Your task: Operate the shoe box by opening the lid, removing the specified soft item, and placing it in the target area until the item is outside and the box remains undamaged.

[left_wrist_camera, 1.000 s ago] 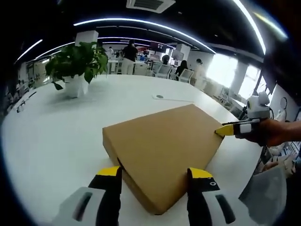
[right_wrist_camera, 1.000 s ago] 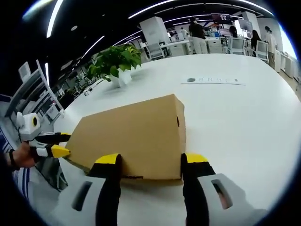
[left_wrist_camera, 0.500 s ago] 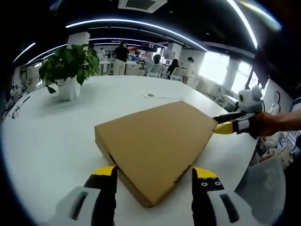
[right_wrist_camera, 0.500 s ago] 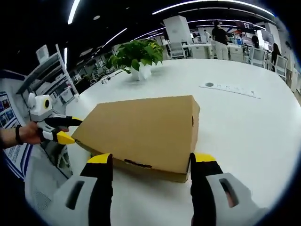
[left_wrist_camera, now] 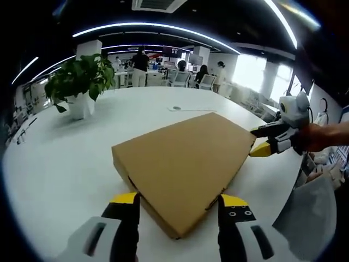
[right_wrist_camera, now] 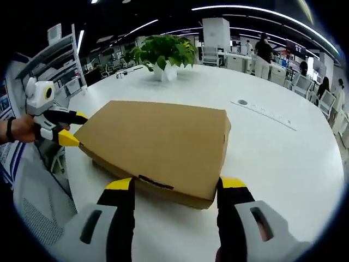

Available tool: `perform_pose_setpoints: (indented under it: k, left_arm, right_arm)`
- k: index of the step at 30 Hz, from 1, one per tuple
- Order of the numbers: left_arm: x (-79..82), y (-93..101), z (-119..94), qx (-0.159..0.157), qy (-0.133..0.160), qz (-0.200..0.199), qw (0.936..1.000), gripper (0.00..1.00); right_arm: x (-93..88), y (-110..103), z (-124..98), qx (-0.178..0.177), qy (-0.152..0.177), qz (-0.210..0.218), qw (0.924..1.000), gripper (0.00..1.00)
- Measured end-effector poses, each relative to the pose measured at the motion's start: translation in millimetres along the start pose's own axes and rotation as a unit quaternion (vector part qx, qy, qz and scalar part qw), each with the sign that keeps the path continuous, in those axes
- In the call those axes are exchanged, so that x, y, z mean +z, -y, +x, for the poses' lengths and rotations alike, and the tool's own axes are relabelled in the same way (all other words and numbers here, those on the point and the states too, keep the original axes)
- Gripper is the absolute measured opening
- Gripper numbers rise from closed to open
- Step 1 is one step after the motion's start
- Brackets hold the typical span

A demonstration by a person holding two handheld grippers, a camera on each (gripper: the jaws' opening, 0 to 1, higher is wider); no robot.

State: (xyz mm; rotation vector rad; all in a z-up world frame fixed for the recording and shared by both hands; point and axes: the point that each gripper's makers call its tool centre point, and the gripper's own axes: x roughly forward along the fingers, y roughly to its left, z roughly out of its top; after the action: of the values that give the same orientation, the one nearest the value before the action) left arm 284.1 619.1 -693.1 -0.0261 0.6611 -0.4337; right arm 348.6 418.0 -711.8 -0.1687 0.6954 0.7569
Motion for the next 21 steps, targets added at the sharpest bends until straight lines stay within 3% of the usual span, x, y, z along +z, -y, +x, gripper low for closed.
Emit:
perform_pose_setpoints:
  k: [9, 17, 21]
  left_arm:
    - [3.7, 2.5, -8, 0.000, 0.005, -0.009, 0.9999, 0.57]
    - [18.8, 6.3, -21, 0.001, 0.033, -0.030, 0.9990, 0.55]
    - [19.4, 9.8, -22, 0.002, 0.026, -0.010, 0.9996, 0.57]
  right_arm:
    - [4.9, -4, -12, -0.009, 0.003, 0.002, 1.0000, 0.56]
    - [18.4, -5, -24, -0.013, 0.020, 0.007, 0.9997, 0.56]
    - [24.3, -5, -27, -0.012, 0.022, 0.008, 0.9997, 0.56]
